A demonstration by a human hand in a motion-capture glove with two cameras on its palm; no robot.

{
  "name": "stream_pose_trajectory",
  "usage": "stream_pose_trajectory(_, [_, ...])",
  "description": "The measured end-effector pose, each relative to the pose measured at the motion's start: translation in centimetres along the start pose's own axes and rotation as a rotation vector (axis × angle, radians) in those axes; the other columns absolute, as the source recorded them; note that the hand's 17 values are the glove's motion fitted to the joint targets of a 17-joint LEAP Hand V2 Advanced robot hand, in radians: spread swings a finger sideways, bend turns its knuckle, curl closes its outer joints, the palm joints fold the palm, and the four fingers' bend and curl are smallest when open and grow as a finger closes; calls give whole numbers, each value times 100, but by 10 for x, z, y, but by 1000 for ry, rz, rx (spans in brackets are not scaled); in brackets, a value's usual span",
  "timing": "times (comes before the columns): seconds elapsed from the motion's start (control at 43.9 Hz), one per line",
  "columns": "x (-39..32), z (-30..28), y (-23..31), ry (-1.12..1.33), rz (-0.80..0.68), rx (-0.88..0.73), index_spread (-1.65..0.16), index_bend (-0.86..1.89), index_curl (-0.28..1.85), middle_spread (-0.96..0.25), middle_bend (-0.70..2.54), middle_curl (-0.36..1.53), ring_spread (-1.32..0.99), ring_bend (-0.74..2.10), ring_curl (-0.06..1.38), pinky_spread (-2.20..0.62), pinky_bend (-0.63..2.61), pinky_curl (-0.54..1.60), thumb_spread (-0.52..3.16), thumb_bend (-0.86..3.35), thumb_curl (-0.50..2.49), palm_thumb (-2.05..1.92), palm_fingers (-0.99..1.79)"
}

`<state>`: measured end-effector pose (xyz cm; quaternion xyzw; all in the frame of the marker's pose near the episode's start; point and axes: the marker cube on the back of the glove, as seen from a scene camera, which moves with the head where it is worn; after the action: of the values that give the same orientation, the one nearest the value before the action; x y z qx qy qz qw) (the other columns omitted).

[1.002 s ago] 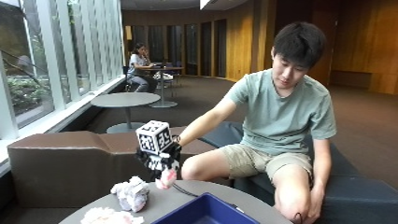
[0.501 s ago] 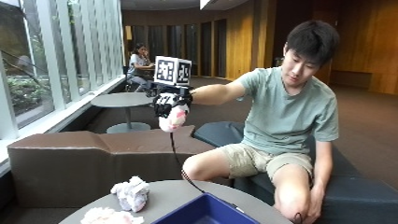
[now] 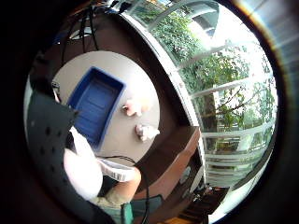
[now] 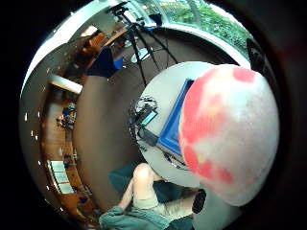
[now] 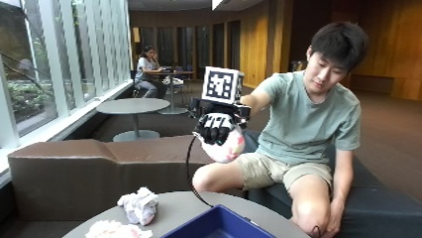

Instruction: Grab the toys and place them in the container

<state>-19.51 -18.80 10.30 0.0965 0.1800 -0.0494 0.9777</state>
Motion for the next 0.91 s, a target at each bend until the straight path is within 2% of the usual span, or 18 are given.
stream_pose_trajectory(0.091, [-15, 10, -10, -6, -117, 14, -44, 110, 75, -25, 133, 93, -40, 157, 81, -35, 133, 71, 15, 14, 109, 72, 69])
stream_pose_trajectory(0.182, [-29, 18, -14, -7, -51, -16, -44, 109, 80, -25, 133, 94, -40, 158, 81, -35, 136, 72, 14, 13, 110, 71, 66])
stream_pose_trajectory(0.273, [-34, 29, -16, -12, -63, -32, -43, 106, 84, -25, 133, 94, -39, 159, 80, -35, 137, 72, 14, 12, 111, 72, 62])
stream_pose_trajectory(0.364, [-34, 43, -13, -3, -52, -136, -43, 99, 87, -26, 128, 93, -38, 159, 80, -34, 141, 73, 16, 10, 112, 72, 51])
stream_pose_trajectory(0.501, [-31, 66, -7, 10, -21, -285, -35, 63, 82, -28, 99, 84, -35, 157, 78, -31, 145, 71, 43, 4, 109, 61, -2])
stream_pose_trajectory(0.524, [-30, 68, -6, 12, -20, -293, -34, 56, 79, -27, 96, 83, -34, 152, 76, -29, 143, 70, 50, 2, 108, 58, -13])
stream_pose_trajectory(0.546, [-28, 70, -4, 13, -21, -298, -32, 48, 75, -24, 85, 79, -32, 138, 71, -25, 144, 69, 57, -1, 105, 53, -39])
stream_pose_trajectory(0.592, [-24, 72, -1, 11, -23, -298, -30, 38, 70, -19, 73, 74, -27, 119, 67, -19, 141, 65, 68, -5, 100, 46, -51])
stream_pose_trajectory(0.637, [-18, 72, 3, 2, -21, -281, -27, 29, 65, -14, 61, 69, -22, 103, 62, -14, 139, 63, 77, -6, 95, 41, -56])
stream_pose_trajectory(0.728, [2, 61, 12, -5, -12, -260, -23, 15, 57, -7, 42, 61, -15, 81, 54, -7, 132, 58, 92, -6, 85, 30, -48])
stream_pose_trajectory(0.91, [67, 21, 27, 1, 78, -220, -20, 8, 45, 0, 25, 53, -7, 59, 44, 0, 117, 50, 109, -4, 70, 18, -31])
